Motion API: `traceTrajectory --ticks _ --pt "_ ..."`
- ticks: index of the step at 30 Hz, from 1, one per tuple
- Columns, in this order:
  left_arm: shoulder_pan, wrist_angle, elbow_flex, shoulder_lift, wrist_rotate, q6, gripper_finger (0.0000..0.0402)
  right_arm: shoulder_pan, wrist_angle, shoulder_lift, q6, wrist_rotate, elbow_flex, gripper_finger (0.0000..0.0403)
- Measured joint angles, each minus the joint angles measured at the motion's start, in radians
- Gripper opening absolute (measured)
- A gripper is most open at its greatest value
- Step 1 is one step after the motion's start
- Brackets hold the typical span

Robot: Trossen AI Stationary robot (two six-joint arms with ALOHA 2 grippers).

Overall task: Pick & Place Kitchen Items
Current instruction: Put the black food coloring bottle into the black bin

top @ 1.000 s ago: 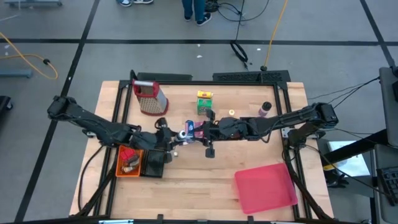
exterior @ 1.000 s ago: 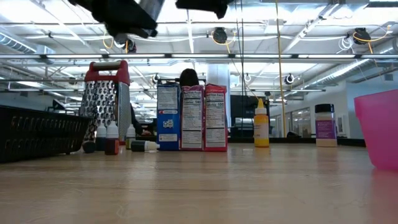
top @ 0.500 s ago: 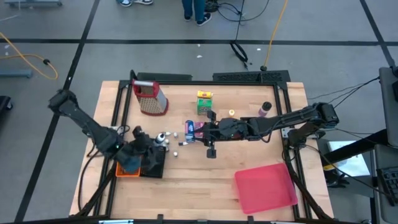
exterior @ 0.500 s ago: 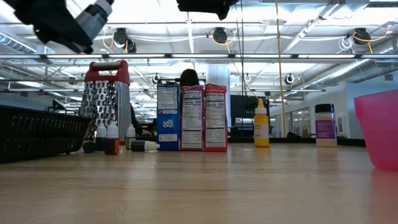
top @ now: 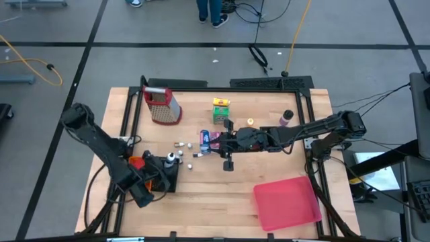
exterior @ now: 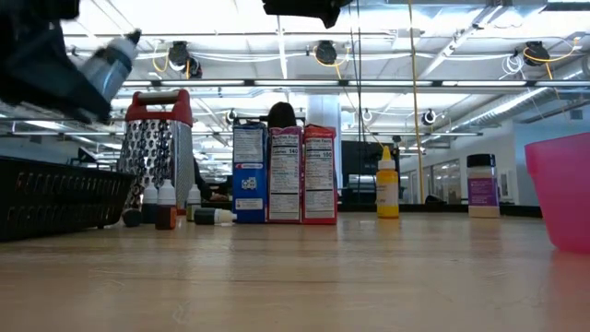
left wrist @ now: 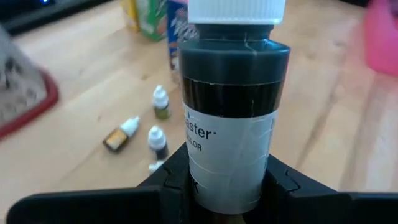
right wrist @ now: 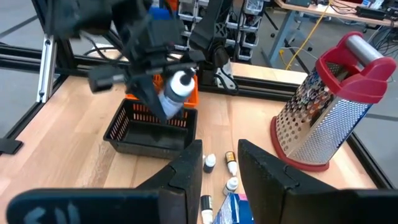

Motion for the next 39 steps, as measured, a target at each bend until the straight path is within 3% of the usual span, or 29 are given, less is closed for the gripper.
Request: traceTrajectory --ticks 6,19,24,39 --pt "-0.003 0.101 -0.090 0.045 -0.001 -0.131 0.0106 0.000 0.006 0.000 -0.005 0.000 0.000 0.0094" --pt "-0.002 0.329 -0.238 0.048 -0.066 -0.138 0.0106 0.000 0.006 0.000 -0.018 0.000 0.001 0.0093" --pt "-0.002 0.396 -0.274 0.047 -0.075 -0.144 0.0127 0.000 0.006 0.000 -0.018 0.000 0.001 0.0093" --pt "-0.001 0.403 -0.277 0.047 -0.085 -0.133 0.0165 -0.002 0.026 0.000 -0.023 0.000 -0.015 0.0093"
